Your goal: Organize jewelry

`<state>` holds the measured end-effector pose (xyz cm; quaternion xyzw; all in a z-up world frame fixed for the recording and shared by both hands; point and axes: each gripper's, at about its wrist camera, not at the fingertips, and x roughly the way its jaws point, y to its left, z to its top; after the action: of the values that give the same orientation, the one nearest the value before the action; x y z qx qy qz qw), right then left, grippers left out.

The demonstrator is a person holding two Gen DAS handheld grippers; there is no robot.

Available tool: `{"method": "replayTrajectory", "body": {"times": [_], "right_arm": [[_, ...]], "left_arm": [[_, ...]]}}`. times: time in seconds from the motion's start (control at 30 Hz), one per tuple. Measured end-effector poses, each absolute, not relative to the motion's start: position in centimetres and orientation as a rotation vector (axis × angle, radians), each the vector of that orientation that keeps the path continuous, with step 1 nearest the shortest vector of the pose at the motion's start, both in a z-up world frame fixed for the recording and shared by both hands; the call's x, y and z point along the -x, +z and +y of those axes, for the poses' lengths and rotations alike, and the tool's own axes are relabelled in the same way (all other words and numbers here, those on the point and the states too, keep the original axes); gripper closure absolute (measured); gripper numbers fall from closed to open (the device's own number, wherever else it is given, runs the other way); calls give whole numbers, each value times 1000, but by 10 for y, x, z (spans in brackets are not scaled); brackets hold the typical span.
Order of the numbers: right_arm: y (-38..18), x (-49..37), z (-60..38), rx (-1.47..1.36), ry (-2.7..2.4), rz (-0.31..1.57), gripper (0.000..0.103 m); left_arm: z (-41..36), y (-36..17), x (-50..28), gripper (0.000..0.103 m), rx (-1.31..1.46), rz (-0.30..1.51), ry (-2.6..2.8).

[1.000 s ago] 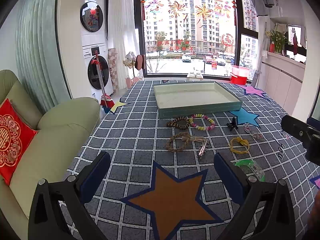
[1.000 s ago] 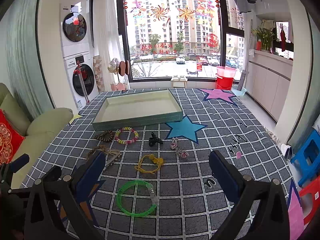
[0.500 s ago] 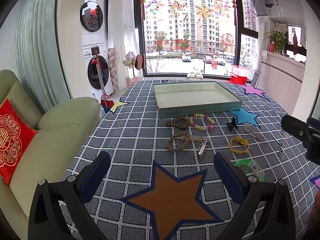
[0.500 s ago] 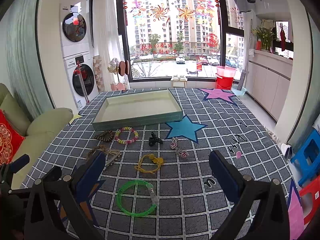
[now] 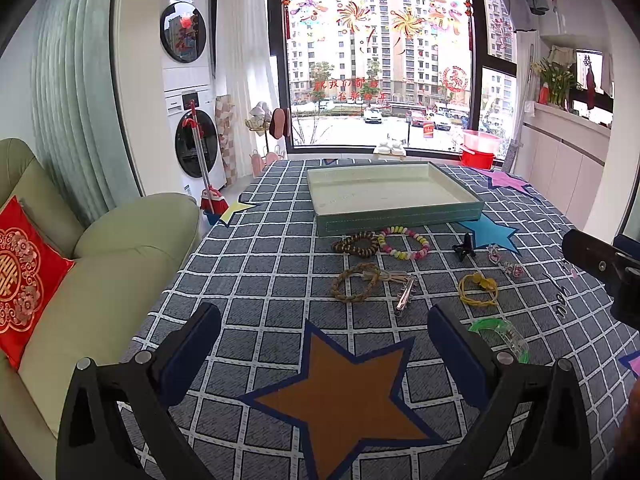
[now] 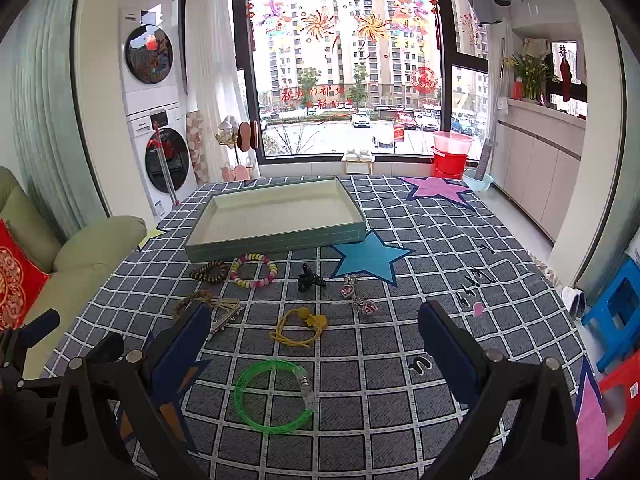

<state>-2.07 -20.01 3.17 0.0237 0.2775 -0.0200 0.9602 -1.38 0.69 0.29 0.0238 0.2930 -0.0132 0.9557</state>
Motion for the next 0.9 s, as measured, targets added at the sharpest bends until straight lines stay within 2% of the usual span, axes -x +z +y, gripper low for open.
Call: {"method": "replayTrajectory", "body": {"times": [0.9], "right_arm": [[30, 21, -198, -51, -40, 567, 0]], "left_arm": [[6, 3, 16, 0, -46, 602, -29]]}}
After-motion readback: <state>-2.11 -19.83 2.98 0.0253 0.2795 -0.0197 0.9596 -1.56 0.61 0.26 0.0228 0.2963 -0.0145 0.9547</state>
